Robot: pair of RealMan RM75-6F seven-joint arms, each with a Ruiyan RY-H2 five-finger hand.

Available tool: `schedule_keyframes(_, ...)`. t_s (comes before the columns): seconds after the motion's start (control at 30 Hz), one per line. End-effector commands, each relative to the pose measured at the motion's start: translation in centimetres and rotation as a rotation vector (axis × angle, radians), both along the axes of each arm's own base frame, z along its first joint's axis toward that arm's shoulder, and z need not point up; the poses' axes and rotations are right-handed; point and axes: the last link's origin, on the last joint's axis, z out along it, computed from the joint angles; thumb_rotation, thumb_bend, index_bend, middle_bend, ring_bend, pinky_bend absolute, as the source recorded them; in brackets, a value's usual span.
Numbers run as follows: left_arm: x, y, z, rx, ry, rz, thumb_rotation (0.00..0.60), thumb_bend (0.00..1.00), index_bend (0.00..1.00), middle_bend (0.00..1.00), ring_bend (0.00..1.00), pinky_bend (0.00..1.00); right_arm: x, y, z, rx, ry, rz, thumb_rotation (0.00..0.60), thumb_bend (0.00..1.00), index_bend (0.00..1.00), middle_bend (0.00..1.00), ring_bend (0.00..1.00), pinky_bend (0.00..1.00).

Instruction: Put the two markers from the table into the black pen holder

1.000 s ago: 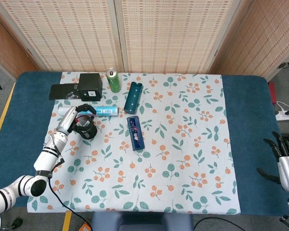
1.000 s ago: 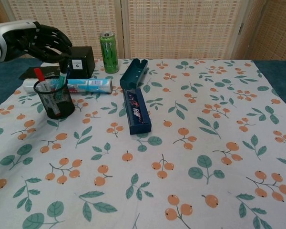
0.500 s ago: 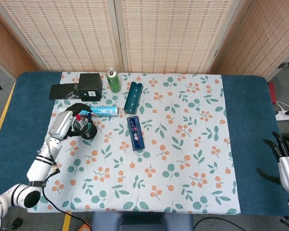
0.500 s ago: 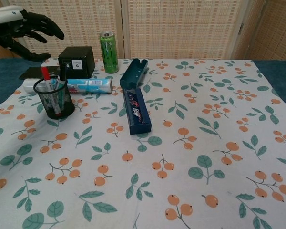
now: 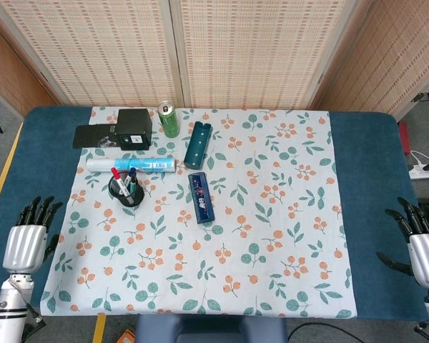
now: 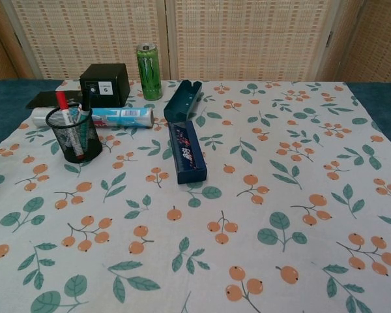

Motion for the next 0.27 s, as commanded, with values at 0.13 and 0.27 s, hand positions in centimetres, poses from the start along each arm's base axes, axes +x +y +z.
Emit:
schedule_keyframes(0.13, -5.2, -2.5, 0.6, -0.029, 0.075, 0.170, 0.600, 0.33, 0.15, 0.03, 0.00, 0.12, 0.0, 0.0, -0.2, 0.004, 0.007, 0.000, 0.600, 0.00, 0.22, 0.04, 0.10, 0.00)
schedule_keyframes(0.27, -5.3, -2.5, 0.7, -0.007, 0.093, 0.151, 0.600, 0.33, 0.15, 0.03, 0.00, 0.11, 0.1, -0.1, -0.4, 0.012, 0.012, -0.004, 0.600, 0.00, 0.22, 0.04, 0.10, 0.00)
